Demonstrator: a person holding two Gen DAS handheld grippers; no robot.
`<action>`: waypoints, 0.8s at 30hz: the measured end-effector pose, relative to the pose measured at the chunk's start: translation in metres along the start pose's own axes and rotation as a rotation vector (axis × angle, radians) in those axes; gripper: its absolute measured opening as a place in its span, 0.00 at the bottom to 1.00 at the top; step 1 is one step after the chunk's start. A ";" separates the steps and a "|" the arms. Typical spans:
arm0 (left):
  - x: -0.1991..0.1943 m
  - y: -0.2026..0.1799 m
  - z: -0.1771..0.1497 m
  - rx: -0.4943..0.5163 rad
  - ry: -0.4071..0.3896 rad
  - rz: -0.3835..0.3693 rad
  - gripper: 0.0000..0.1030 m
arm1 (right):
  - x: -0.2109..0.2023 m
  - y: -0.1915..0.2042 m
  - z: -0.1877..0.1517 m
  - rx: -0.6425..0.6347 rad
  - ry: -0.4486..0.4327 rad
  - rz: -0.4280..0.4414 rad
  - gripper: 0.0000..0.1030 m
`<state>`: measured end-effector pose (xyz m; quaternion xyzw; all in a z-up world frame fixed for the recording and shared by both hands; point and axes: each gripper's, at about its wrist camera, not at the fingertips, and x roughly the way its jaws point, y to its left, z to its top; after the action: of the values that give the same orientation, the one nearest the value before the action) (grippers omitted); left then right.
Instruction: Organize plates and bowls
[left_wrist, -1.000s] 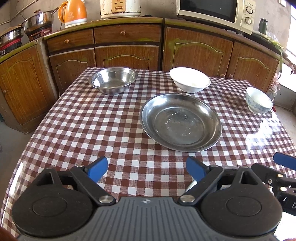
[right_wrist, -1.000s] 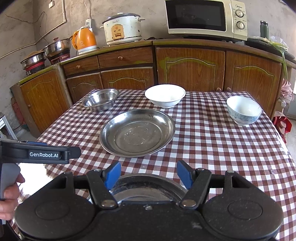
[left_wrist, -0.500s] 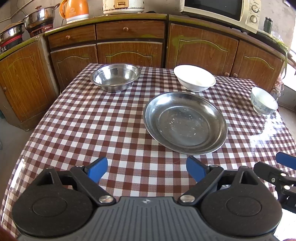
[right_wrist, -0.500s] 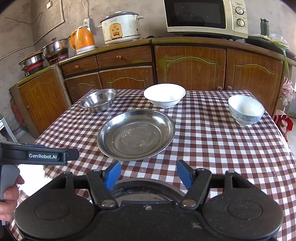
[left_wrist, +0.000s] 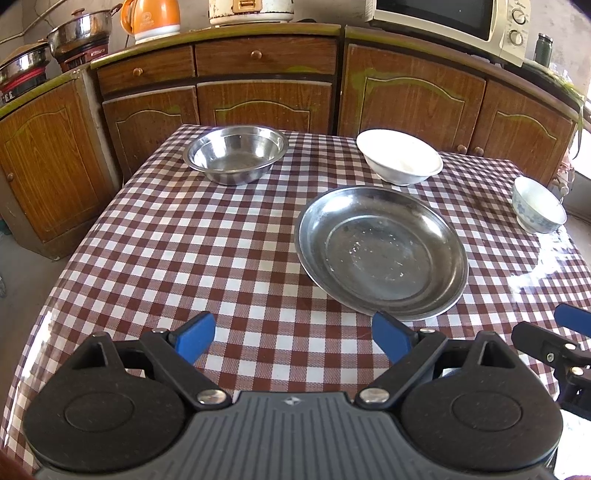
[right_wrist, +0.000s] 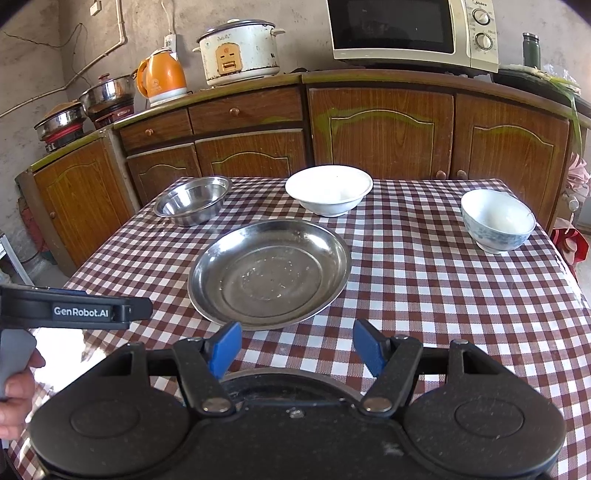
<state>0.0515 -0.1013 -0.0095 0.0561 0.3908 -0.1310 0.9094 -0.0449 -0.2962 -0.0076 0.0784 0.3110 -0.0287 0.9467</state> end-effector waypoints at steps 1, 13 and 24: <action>0.001 0.001 0.001 -0.001 0.001 0.001 0.92 | 0.002 0.000 0.001 0.002 0.001 0.000 0.77; 0.021 0.001 0.013 0.003 0.009 0.020 0.92 | 0.023 -0.008 0.007 0.021 0.015 -0.003 0.77; 0.043 0.002 0.027 0.025 0.017 0.064 0.92 | 0.050 -0.020 0.018 0.026 0.026 -0.022 0.77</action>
<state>0.0991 -0.1133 -0.0227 0.0811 0.3951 -0.1061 0.9089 0.0038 -0.3194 -0.0256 0.0874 0.3239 -0.0422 0.9411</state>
